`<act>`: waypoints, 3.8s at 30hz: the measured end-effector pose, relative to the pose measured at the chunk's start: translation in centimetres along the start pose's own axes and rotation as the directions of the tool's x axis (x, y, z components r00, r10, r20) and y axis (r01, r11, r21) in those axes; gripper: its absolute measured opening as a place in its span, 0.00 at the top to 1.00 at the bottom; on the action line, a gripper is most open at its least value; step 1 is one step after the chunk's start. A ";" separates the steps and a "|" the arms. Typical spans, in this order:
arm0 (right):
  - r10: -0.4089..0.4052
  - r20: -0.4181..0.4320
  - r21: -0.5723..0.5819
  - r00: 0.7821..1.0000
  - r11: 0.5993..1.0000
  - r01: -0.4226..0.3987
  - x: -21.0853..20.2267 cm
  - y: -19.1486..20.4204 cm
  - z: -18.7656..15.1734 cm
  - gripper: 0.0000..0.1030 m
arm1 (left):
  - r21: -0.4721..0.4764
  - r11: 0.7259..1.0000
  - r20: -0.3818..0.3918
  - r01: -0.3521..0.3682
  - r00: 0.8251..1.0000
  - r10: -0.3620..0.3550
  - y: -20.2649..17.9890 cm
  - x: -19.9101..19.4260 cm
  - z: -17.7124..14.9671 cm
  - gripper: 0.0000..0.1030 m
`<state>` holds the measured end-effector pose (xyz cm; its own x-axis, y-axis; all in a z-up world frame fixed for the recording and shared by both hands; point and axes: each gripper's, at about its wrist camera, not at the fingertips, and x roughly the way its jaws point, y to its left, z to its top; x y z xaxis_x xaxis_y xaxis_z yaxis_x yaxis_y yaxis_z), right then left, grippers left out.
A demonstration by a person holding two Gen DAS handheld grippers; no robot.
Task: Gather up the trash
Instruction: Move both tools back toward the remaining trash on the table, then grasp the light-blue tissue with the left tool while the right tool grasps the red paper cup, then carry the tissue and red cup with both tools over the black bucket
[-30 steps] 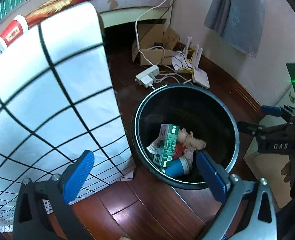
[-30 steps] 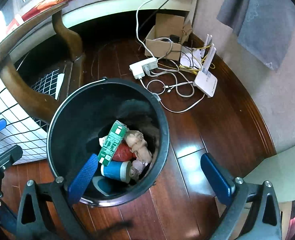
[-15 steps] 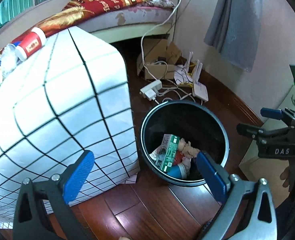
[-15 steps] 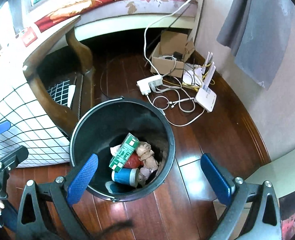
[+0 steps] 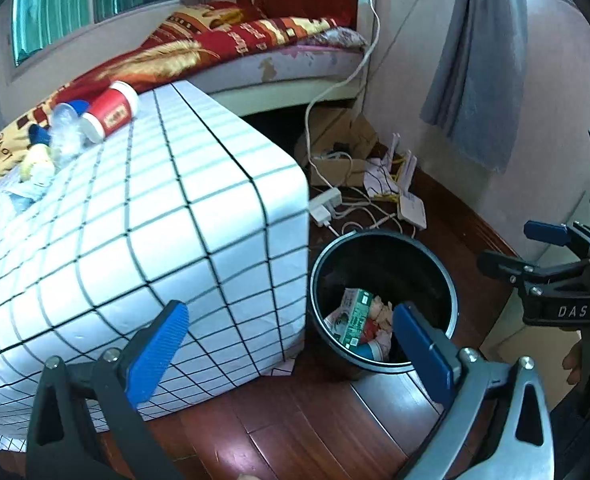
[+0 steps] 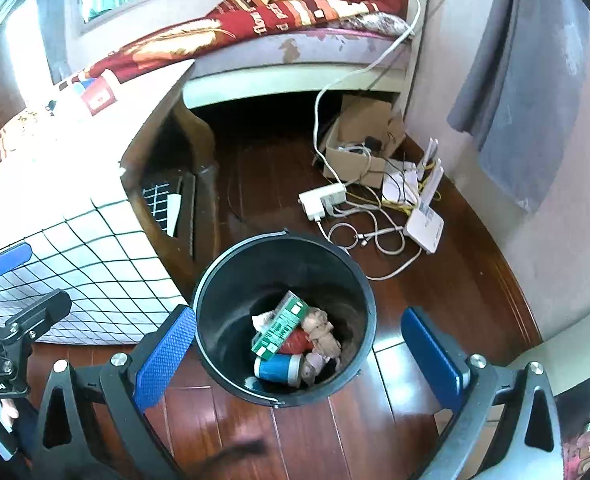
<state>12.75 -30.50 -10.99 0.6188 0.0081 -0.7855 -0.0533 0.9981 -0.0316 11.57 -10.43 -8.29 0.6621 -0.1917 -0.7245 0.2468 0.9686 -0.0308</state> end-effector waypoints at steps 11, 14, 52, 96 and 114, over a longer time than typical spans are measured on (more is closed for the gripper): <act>0.046 0.094 -0.070 0.995 0.997 -0.040 -3.3 4.8 2.6 0.00 | -0.057 0.996 0.074 -0.069 0.995 0.073 3.5 -3.6 0.5 0.00; 0.062 0.116 -0.083 0.991 0.995 -0.052 -3.9 6.1 3.4 0.00 | -0.071 0.993 0.077 -0.089 0.992 0.095 4.7 -4.4 0.5 0.00; 0.270 0.143 -0.339 0.952 0.917 -0.209 3.1 26.9 18.5 0.00 | -0.298 0.913 0.046 -0.279 0.951 0.306 26.5 -0.9 5.5 0.24; 0.349 0.057 -0.477 0.935 0.832 -0.282 11.7 29.6 24.5 0.16 | -0.295 0.931 0.062 -0.214 0.968 0.242 28.0 2.7 8.2 0.73; 0.284 0.158 -0.352 0.946 0.911 -0.215 0.6 20.1 15.8 0.16 | -0.243 0.961 0.167 -0.131 0.970 0.175 22.1 -4.6 5.1 0.74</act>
<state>24.44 -9.45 -2.28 0.6938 0.3013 -0.6541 -0.4576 0.8858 -0.0773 17.59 11.03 -2.14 0.8040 -0.0430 -0.5931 -0.0220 0.9945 -0.1019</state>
